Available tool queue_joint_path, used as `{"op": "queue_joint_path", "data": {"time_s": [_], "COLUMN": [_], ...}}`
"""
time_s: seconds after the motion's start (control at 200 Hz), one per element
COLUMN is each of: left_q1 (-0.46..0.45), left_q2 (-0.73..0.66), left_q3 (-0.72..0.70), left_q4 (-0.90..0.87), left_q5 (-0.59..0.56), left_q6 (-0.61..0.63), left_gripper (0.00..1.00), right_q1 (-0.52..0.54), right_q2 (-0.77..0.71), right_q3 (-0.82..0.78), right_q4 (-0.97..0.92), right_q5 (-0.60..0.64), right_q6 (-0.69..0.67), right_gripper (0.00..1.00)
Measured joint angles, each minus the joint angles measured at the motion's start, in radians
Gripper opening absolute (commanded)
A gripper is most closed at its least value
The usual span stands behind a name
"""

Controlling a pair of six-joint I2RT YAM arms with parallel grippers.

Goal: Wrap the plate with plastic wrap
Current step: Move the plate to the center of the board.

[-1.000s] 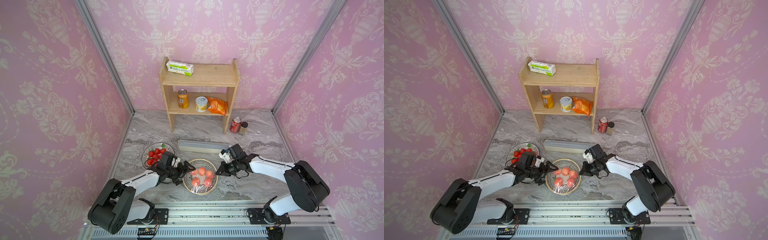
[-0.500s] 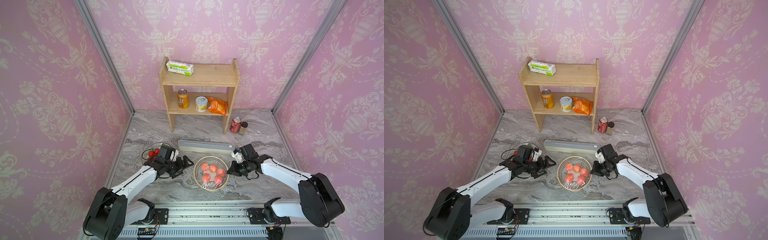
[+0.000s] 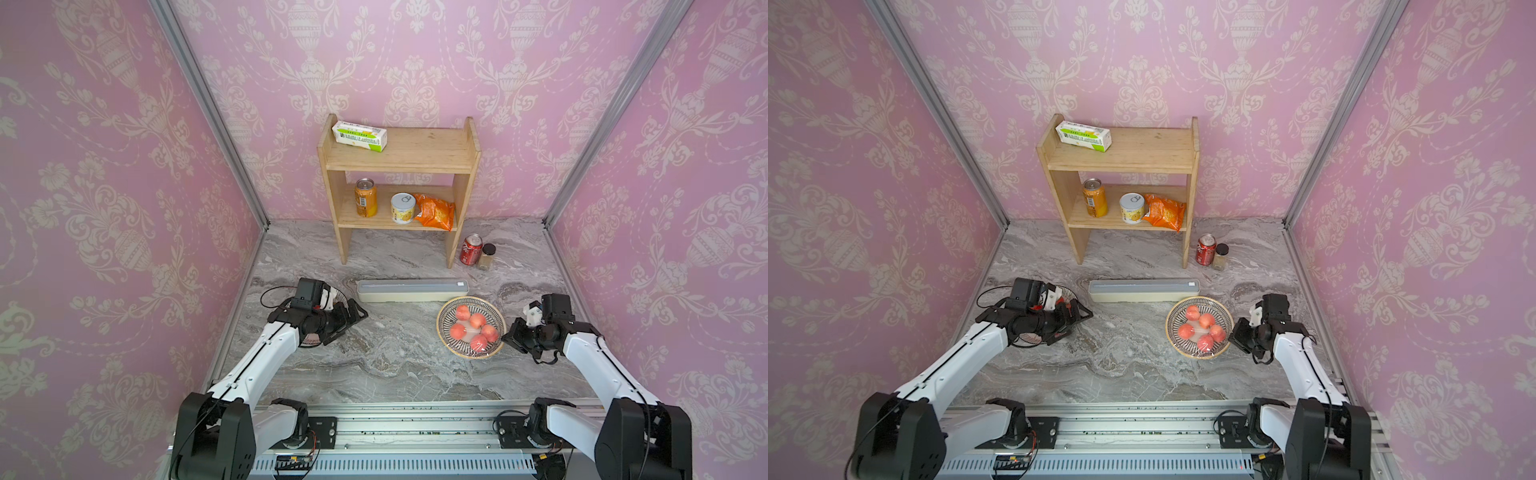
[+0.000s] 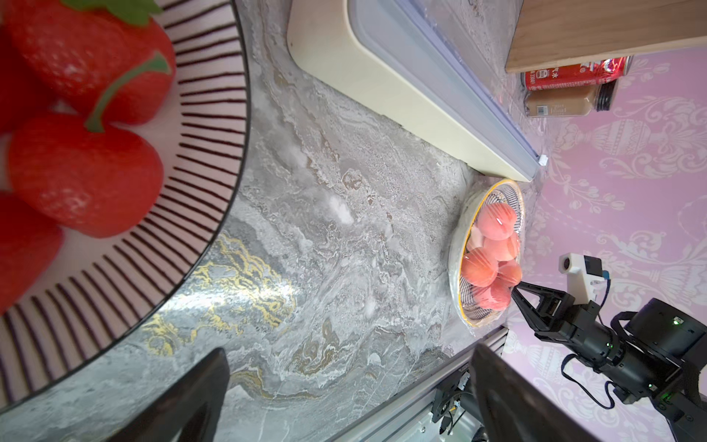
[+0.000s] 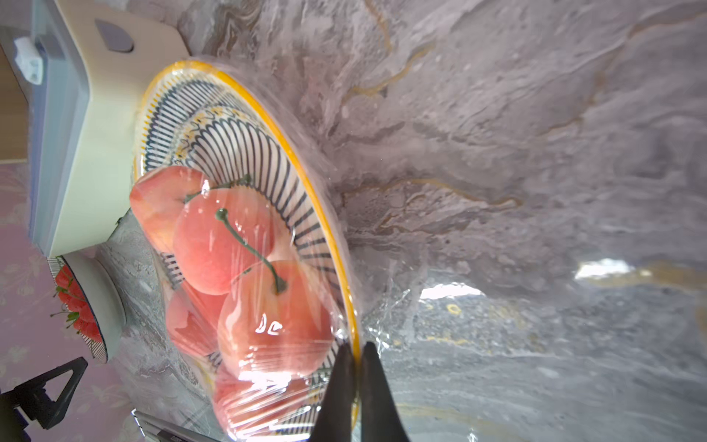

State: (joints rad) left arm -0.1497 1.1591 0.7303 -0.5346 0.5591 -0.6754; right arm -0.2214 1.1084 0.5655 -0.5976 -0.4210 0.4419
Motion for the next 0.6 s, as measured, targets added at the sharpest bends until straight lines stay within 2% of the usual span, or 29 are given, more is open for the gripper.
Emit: {"op": "queue_joint_path", "data": {"time_s": [0.21, 0.45, 0.505, 0.535, 0.6], "left_q1": [0.115, 0.269, 0.323, 0.352, 0.413], "left_q2": [0.0, 0.02, 0.031, 0.035, 0.047], "left_q3": [0.098, 0.221, 0.245, 0.255, 0.274], "left_q4": [-0.102, -0.193, -0.212, -0.219, -0.231], "left_q5": [-0.016, -0.024, -0.023, -0.023, -0.024], "left_q6": [0.087, 0.19, 0.217, 0.229, 0.253], "left_gripper": [0.99, 0.99, 0.99, 0.99, 0.99], "right_q1": [-0.164, -0.218, -0.219, -0.219, -0.22], "right_q2": [0.01, 0.131, 0.154, 0.162, 0.166], "right_q3": [0.0, 0.0, 0.0, 0.002, 0.005], "right_q4": [0.021, 0.145, 0.18, 0.199, 0.221], "right_q5": [-0.01, -0.044, -0.057, -0.06, -0.048], "right_q6": [-0.018, -0.013, -0.004, 0.002, 0.015], "right_gripper": [0.0, 0.0, 0.09, 0.19, 0.28]}}
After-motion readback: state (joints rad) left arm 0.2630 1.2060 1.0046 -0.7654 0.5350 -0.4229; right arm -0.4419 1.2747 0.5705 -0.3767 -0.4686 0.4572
